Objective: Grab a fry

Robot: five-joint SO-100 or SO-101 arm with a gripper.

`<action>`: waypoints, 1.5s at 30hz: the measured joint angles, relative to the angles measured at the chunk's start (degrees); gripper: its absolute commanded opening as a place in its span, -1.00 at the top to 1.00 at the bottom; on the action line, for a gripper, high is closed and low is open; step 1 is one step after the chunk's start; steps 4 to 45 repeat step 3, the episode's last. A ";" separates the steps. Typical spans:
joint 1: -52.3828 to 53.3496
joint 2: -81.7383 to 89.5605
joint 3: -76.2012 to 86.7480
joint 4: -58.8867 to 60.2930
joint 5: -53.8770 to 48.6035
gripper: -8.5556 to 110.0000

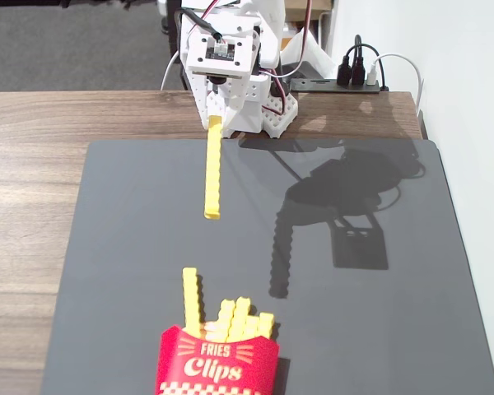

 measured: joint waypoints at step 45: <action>0.00 -0.26 0.00 0.00 -0.26 0.85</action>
